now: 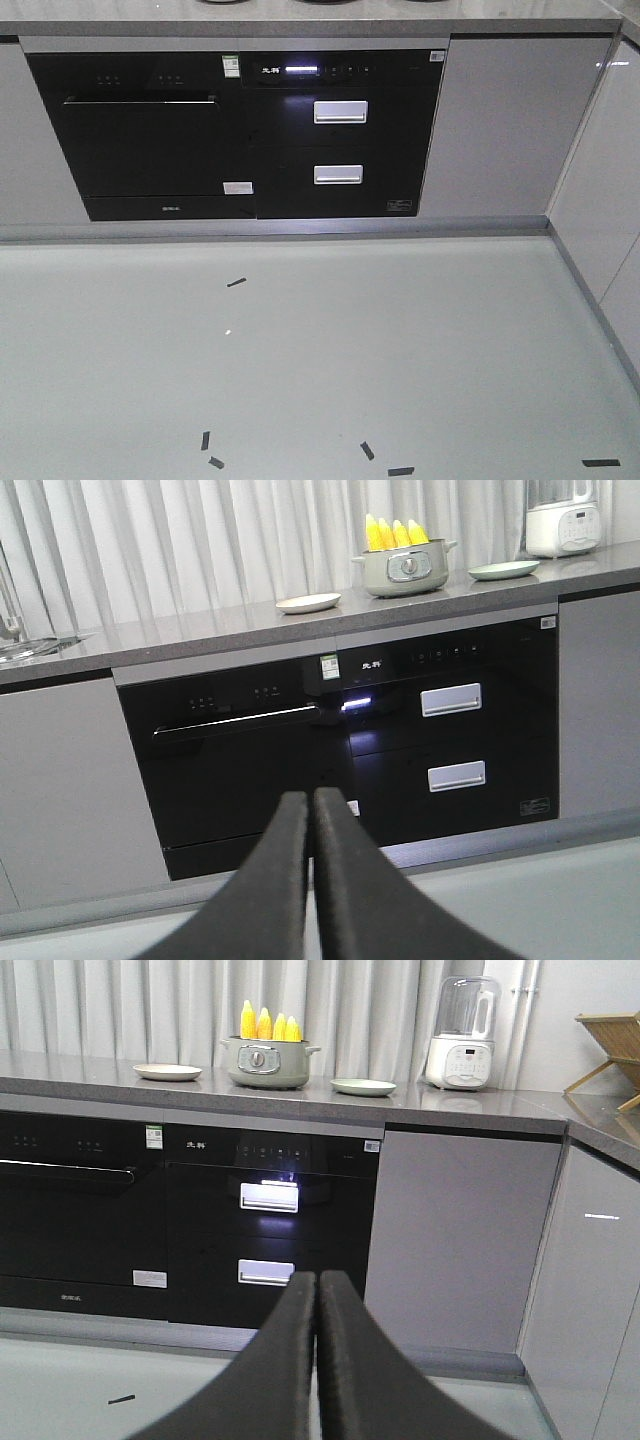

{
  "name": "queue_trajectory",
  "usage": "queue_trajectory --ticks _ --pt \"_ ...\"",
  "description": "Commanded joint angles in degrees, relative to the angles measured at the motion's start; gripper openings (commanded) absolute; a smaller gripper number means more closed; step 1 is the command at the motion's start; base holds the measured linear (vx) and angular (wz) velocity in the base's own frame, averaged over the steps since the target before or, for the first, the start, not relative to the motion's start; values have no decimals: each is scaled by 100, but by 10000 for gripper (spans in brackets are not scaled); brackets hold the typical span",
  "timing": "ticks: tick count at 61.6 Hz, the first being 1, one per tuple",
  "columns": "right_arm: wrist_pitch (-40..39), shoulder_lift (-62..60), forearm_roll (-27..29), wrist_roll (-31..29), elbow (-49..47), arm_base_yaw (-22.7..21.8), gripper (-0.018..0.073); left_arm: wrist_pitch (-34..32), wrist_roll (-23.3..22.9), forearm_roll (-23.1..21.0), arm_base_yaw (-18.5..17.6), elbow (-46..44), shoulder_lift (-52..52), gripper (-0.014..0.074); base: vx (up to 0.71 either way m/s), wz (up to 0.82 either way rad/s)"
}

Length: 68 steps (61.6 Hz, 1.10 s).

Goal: Distribute corn equally
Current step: 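Drive the base toward the counter with both arms held still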

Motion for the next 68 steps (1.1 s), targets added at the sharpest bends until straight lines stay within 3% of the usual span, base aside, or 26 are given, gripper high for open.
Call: queue_trajectory --ticks 1,68 --pt "-418 -24 -39 -36 43 -23 -4 -448 -72 -8 4 23 -96 -7 3 -1" --pt "-418 -24 -39 -36 43 -23 -4 -448 -72 -8 4 23 -96 -7 1 0"
